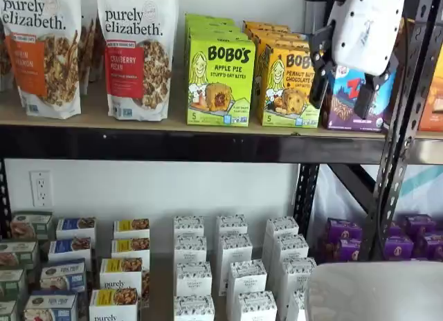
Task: Pick the green box on the top shelf, the fourth from the left
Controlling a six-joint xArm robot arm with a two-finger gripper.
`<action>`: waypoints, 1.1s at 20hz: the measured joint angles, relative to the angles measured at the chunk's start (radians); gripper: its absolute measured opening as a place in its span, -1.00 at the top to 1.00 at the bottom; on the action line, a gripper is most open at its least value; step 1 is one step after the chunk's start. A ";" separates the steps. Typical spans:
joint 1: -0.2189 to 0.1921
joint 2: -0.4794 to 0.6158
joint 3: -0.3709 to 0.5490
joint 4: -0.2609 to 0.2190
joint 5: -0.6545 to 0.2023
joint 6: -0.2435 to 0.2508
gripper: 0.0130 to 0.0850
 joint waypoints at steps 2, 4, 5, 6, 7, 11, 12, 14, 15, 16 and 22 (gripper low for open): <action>0.008 0.002 0.001 0.001 -0.005 0.007 -1.00; 0.016 0.005 0.002 0.003 -0.014 0.015 -1.00; 0.016 0.007 0.003 0.011 -0.021 0.017 -1.00; 0.022 0.010 0.003 0.012 -0.030 0.022 -1.00; 0.037 0.016 0.002 0.006 -0.040 0.033 -1.00; 0.082 0.033 0.003 0.002 -0.100 0.068 -1.00; 0.091 0.036 0.003 0.003 -0.117 0.076 -1.00; 0.118 0.055 -0.005 -0.001 -0.138 0.098 -1.00; 0.132 0.066 -0.012 -0.006 -0.145 0.110 -1.00; 0.142 0.076 -0.017 -0.010 -0.151 0.119 -1.00; 0.203 0.111 -0.020 -0.036 -0.240 0.163 -1.00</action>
